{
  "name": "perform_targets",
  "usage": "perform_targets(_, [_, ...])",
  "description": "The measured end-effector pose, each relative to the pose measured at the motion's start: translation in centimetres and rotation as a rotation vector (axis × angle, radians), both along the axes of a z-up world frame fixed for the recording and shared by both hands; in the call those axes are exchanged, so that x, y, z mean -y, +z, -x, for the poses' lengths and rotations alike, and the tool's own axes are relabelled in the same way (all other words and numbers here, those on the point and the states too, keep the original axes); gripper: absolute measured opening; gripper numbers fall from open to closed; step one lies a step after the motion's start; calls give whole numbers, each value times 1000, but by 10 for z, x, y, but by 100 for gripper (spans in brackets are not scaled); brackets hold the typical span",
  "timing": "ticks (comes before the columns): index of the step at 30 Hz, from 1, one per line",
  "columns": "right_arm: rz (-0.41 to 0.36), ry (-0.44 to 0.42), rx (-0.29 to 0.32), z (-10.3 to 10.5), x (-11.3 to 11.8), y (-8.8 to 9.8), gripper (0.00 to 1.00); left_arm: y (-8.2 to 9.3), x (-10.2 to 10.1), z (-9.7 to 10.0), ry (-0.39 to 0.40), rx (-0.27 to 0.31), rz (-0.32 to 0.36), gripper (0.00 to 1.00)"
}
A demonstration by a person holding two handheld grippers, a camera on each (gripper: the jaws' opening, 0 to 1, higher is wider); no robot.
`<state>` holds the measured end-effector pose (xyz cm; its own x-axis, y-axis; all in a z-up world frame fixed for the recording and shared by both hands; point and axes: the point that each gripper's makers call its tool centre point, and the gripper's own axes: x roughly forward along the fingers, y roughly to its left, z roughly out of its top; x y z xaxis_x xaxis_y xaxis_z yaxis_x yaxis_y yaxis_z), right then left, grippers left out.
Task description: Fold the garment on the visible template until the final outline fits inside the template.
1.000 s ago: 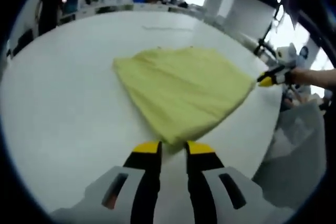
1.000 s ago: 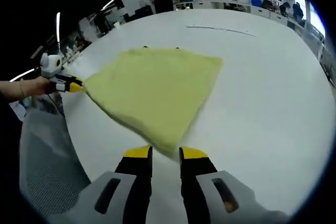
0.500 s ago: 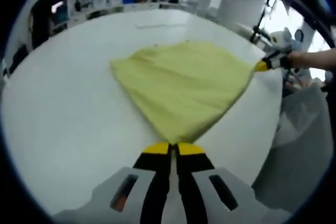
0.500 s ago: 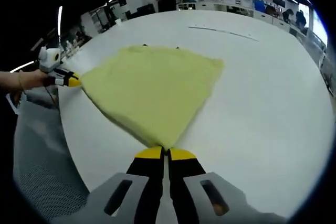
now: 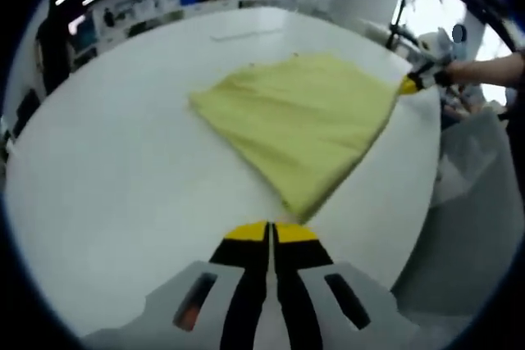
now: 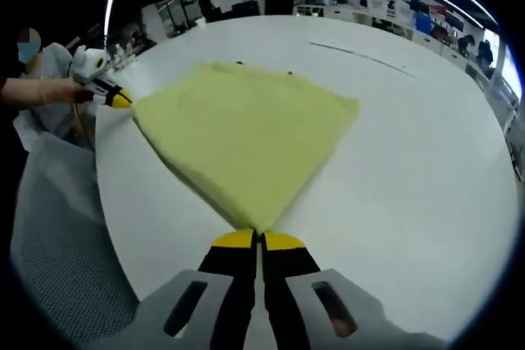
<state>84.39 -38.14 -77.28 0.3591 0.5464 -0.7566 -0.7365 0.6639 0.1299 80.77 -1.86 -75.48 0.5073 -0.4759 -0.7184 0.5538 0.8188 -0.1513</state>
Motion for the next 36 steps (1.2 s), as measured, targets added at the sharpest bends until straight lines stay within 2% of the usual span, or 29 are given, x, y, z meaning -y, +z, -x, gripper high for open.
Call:
perform_targets(2, [1, 1, 0, 0, 0, 0, 2, 2, 4, 0, 22, 10, 34, 3])
perform_targets(4, [4, 5, 1, 0, 0, 0, 2, 0, 5, 0, 23, 13, 23, 17])
perform_targets(6, [4, 5, -1, 0, 0, 0, 2, -1, 12, 0, 13, 11, 38, 25])
perform_targets(11, [4, 4, -2, 0, 0, 0, 2, -4, 23, -2, -11, 9, 29, 23])
perform_targets(12, [4, 5, -1, 0, 0, 0, 2, -6, 22, -5, -13, 8, 24, 20])
perform_targets(15, [6, 12, -1, 1, 1, -1, 2, -14, 23, -5, -42, -4, -13, 2])
perform_targets(16, [10, 21, 2, 1, 1, -1, 2, -16, 22, -5, -52, 2, -31, 1])
perform_targets(22, [44, 89, 19, 3, 5, -1, 2, -15, 20, -2, -84, 4, -40, 0])
perform_targets(23, [45, 98, 21, 4, 6, -1, 2, -15, 18, -2, -103, 11, -61, 0])
perform_targets(36, [50, 96, 24, 4, 8, -1, 2, -17, 17, 1, -97, 6, -49, 0])
